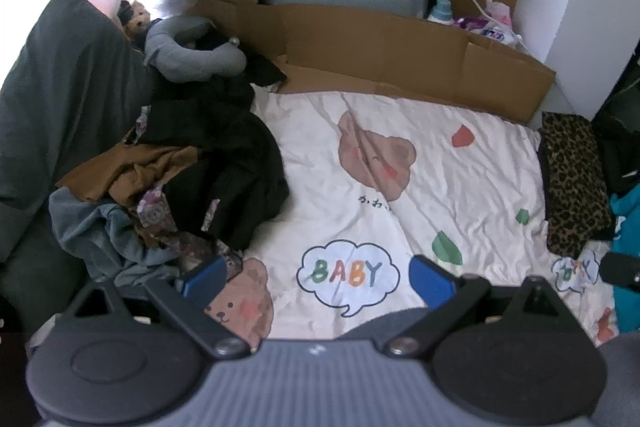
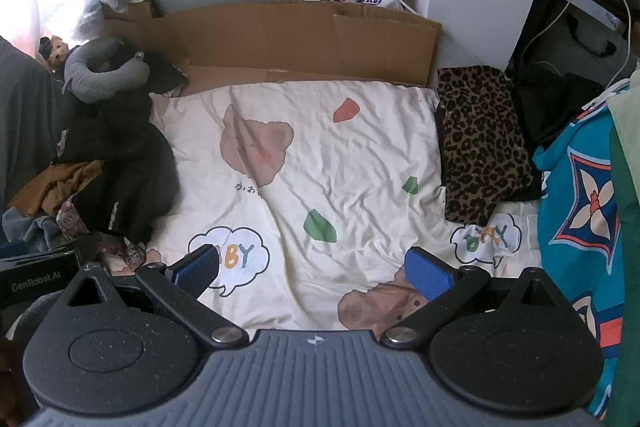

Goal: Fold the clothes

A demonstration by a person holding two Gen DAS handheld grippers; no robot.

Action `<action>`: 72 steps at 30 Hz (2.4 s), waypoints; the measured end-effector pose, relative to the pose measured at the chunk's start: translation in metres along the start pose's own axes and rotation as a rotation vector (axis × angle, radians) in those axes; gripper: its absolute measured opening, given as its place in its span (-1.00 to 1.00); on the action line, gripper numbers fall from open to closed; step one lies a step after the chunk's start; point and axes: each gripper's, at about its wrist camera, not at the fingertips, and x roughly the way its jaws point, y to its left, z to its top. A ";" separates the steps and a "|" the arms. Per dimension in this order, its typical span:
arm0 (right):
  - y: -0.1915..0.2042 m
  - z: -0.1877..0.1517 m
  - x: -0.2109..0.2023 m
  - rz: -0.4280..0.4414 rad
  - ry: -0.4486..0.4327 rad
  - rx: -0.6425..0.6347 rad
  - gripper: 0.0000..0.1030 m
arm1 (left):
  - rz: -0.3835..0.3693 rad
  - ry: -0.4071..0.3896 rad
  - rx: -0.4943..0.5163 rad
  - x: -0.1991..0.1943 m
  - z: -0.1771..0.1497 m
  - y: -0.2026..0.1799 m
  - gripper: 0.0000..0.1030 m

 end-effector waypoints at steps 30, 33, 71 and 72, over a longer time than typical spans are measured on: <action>-0.001 -0.001 -0.001 0.016 -0.009 0.008 0.98 | 0.004 0.034 0.055 0.002 -0.001 -0.014 0.83; -0.001 -0.001 -0.001 0.020 -0.010 0.012 0.98 | 0.006 0.032 0.056 0.002 0.000 -0.014 0.83; 0.001 -0.002 -0.008 -0.015 -0.051 -0.001 0.98 | -0.087 0.015 -0.010 -0.003 -0.001 0.004 0.74; 0.001 -0.002 -0.009 -0.020 -0.056 -0.007 0.97 | -0.093 0.021 -0.017 -0.003 -0.001 0.006 0.71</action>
